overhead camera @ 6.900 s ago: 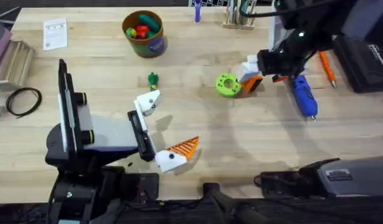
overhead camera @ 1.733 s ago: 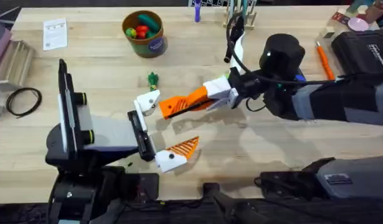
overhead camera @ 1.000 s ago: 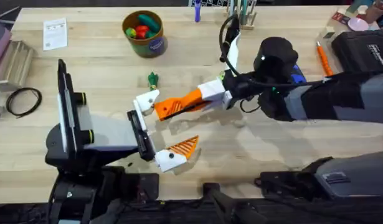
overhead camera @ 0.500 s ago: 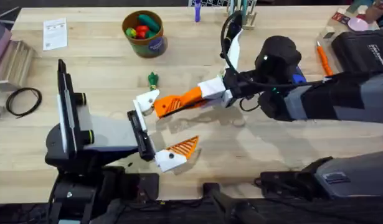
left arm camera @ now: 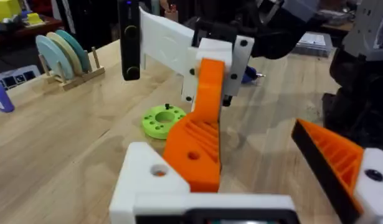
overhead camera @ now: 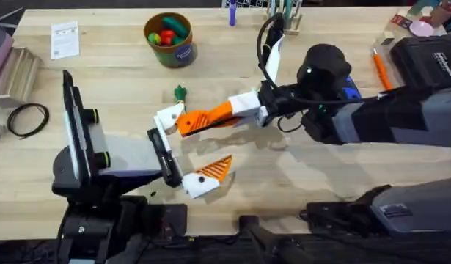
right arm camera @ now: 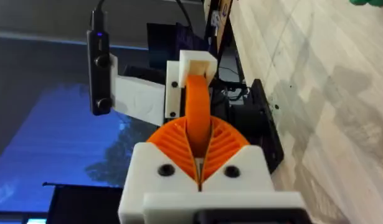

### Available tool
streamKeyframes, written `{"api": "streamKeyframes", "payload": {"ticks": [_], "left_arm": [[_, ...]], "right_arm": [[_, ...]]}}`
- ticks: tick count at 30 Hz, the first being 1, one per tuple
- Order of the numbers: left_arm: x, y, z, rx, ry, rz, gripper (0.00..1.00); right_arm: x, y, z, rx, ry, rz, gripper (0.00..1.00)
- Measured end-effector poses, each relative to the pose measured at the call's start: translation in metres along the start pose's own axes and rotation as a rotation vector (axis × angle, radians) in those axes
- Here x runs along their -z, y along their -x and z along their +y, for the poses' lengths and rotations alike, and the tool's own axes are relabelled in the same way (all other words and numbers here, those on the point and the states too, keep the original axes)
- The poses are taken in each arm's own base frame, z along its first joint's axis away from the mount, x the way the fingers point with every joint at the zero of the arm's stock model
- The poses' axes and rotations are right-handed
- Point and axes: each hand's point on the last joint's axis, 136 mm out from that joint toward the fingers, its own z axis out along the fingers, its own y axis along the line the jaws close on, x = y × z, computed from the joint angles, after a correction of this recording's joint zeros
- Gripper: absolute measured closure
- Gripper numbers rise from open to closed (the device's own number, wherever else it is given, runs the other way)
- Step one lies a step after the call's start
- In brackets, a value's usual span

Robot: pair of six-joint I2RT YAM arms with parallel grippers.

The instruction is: Pick up the gripper from the table and insert it into the empty holder that is missing its gripper. Then pick up a screw, insert it into the mounting hole, and use the screwdriver to tighten it. Finally, clean up the table by picking up the vegetable and placing it into the bucket.

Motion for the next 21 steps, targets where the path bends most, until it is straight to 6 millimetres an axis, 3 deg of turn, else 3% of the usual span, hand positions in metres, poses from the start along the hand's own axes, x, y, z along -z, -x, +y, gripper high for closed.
{"api": "streamKeyframes", "payload": {"ticks": [21], "left_arm": [[0.0002,-0.0001,0.0032,-0.004,0.018,0.0,0.015]], "right_arm": [[-0.0039,0.0057,-0.0016,0.012,-0.004,-0.021,0.993]]}}
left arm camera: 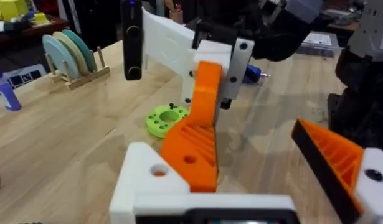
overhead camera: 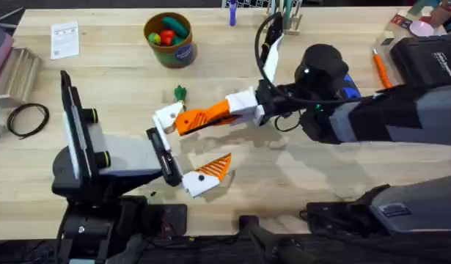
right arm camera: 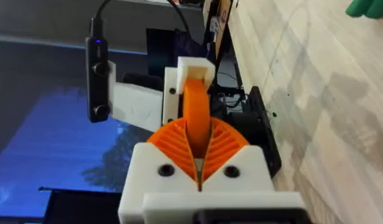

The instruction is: Pick up the gripper from the table and insert it into the empty holder that is missing its gripper. Then pick up a screw, insert it into the mounting hole, and use the screwdriver to tighten it. Finally, clean up the table by picking up the vegetable and placing it into the bucket.

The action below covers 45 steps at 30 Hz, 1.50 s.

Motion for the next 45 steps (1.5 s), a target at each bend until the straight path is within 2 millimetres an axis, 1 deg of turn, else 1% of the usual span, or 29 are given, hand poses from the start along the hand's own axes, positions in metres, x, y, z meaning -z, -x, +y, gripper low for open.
{"api": "streamKeyframes", "payload": {"ticks": [3,6,12,22,29,45], "left_arm": [[0.0,0.0,-0.001,0.002,-0.005,0.0,0.014],[0.0,0.0,-0.001,0.001,-0.007,0.0,0.015],[0.0,0.0,-0.001,-0.008,-0.006,-0.001,0.015],[0.0,0.0,0.0,-0.009,-0.002,-0.001,0.015],[0.0,0.0,0.002,-0.01,0.011,0.0,0.015],[0.0,0.0,0.002,-0.01,0.011,-0.001,0.015]], "right_arm": [[-0.005,0.003,-0.003,-0.001,0.001,0.01,0.993],[-0.01,0.006,-0.001,0.009,0.005,0.015,0.993],[-0.013,0.013,0.002,-0.001,0.007,0.016,0.993],[-0.019,0.013,0.002,-0.026,0.003,0.013,0.993],[-0.025,0.019,0.001,-0.023,0.006,0.023,0.993],[-0.023,0.021,0.001,-0.022,0.008,0.025,0.993]]}}
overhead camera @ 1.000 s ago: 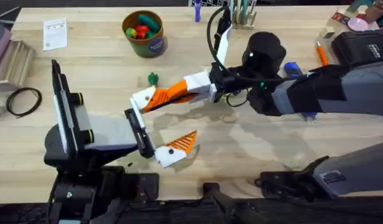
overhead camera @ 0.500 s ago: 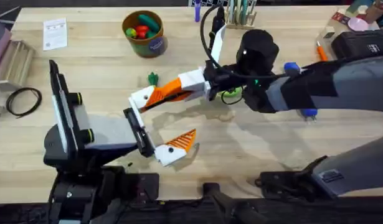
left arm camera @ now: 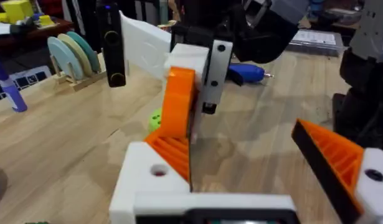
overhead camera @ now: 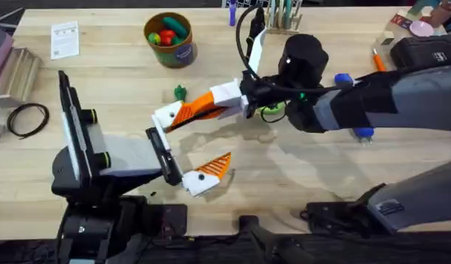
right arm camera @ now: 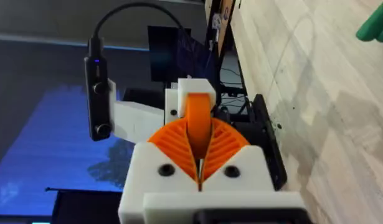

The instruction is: Pick up the gripper from the table and insert it into the empty holder that is missing its gripper. Then pick up a screw, insert it into the mounting hole, and use the screwdriver to tighten it. Finally, clean up the table by picking up the vegetable and placing it into the bucket.

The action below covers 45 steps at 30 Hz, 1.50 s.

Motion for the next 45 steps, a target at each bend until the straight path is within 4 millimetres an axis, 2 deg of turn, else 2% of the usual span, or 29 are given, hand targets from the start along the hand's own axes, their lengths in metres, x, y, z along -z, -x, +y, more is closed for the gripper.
{"api": "streamKeyframes", "payload": {"ticks": [13,14,18,19,20,28,35,37,41,43,45], "left_arm": [[0.0,0.0,0.0,0.0,0.0,0.0,0.015],[0.0,0.0,0.0,0.0,0.0,0.0,0.015],[0.0,0.0,-0.008,0.005,-0.045,-0.001,0.015],[0.0,0.0,-0.009,0.005,-0.051,-0.001,0.015],[0.0,0.0,-0.01,0.005,-0.056,-0.001,0.015],[0.0,0.0,-0.012,0.007,-0.067,-0.001,0.015],[0.0,0.0,-0.012,0.007,-0.067,-0.002,0.015],[0.0,0.0,-0.012,0.007,-0.067,-0.001,0.015],[0.0,0.0,-0.012,0.007,-0.067,-0.002,0.015],[0.0,0.0,-0.012,0.007,-0.067,-0.002,0.015],[0.0,0.0,-0.012,0.007,-0.067,-0.001,0.015]], "right_arm": [[0.0,0.001,-0.001,-0.004,-0.002,-0.004,0.99],[0.0,0.001,-0.001,-0.008,-0.004,-0.006,0.921],[0.0,0.014,0.002,0.012,-0.009,-0.06,0.344],[0.001,0.017,0.003,0.02,-0.009,-0.069,0.23],[0.002,0.019,0.003,0.026,-0.009,-0.08,0.196],[0.028,0.043,0.0,0.053,-0.027,-0.175,0.176],[0.068,0.059,0.014,0.097,-0.091,-0.276,0.175],[0.082,0.057,0.007,0.036,-0.168,-0.308,0.175],[0.11,0.04,-0.01,-0.068,-0.384,-0.362,0.173],[0.122,0.032,-0.008,-0.066,-0.507,-0.379,0.172],[0.136,0.028,0.004,-0.023,-0.628,-0.397,0.172]]}}
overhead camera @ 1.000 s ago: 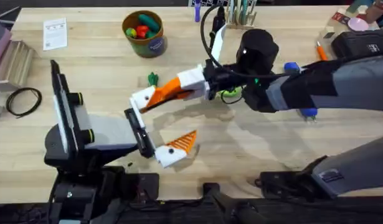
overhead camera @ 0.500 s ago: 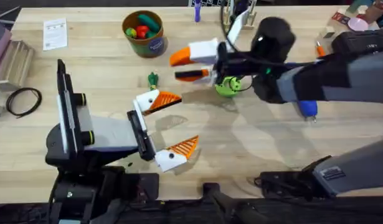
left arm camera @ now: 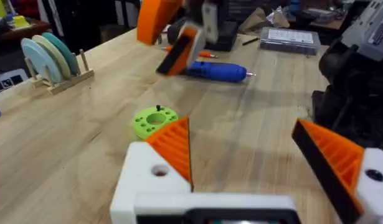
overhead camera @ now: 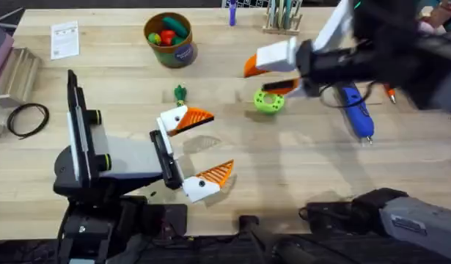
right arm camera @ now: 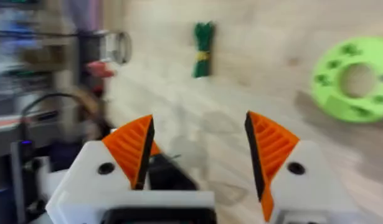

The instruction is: Pick up the gripper from the table and insert it into the empty holder that is missing its gripper. Then pick up a screw, insert it into the mounting hole, and use the screwdriver to tighten it. Finally, clean up the table by picking up the vegetable and placing it into the bucket.

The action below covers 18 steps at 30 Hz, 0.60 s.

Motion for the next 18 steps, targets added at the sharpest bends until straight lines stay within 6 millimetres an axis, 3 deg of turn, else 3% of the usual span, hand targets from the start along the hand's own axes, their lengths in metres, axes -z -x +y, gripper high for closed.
{"api": "streamKeyframes", "payload": {"ticks": [5,8,18], "left_arm": [[0.0,0.0,0.0,0.0,0.0,0.0,0.016],[0.0,0.0,0.0,0.0,0.0,0.0,0.015],[0.0,0.0,0.0,0.0,0.0,0.0,0.015]], "right_arm": [[0.047,0.014,0.013,0.148,-0.214,-0.079,0.172],[0.066,0.017,0.006,0.197,-0.336,-0.096,0.171],[0.082,0.022,-0.022,0.268,-0.53,-0.109,0.17]]}}
